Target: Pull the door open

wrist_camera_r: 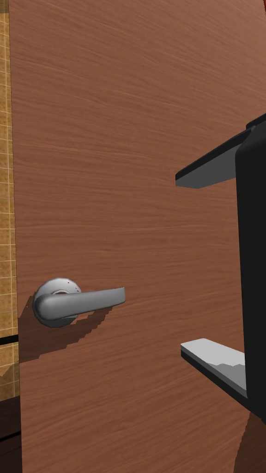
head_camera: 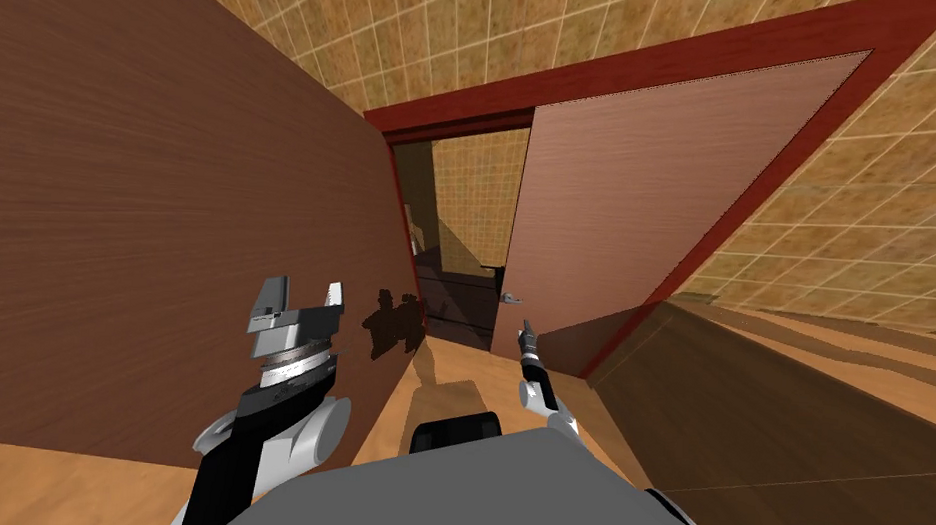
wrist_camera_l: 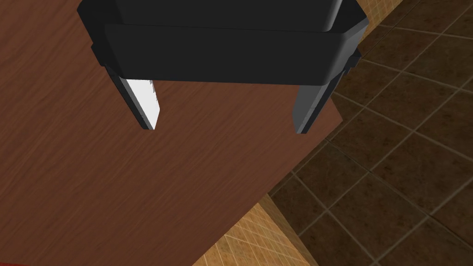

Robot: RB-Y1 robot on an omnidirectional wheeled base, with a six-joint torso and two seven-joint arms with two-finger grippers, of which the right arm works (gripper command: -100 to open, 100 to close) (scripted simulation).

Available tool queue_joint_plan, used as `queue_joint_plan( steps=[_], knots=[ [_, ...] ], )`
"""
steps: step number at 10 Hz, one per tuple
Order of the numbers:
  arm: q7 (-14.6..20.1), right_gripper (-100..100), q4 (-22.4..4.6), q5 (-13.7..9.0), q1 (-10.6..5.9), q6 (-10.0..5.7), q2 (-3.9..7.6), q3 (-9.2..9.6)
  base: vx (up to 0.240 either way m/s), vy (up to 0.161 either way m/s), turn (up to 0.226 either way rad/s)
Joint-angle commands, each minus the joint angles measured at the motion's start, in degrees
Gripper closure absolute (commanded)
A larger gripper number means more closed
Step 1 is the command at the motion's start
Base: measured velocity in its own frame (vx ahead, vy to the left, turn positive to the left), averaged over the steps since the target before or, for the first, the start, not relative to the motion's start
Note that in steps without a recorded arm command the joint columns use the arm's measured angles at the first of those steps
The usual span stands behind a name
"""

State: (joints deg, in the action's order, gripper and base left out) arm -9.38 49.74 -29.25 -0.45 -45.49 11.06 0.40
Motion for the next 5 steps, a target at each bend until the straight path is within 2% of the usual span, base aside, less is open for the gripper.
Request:
queue_joint_plan(
  steps=[1, 4, 5],
  knots=[
    [-0.13, -100, -2.31, -0.51, -0.92, -0.42, 0.14, -0.06, 0.074, -0.032, 0.081],
    [-0.49, -100, -6.33, -1.63, -2.35, -0.92, 0.47, -0.22, 0.078, -0.044, 0.106],
    [-0.68, -100, -8.49, -2.23, -3.12, -1.20, 0.63, -0.31, 0.101, -0.053, 0.118]
  ],
)
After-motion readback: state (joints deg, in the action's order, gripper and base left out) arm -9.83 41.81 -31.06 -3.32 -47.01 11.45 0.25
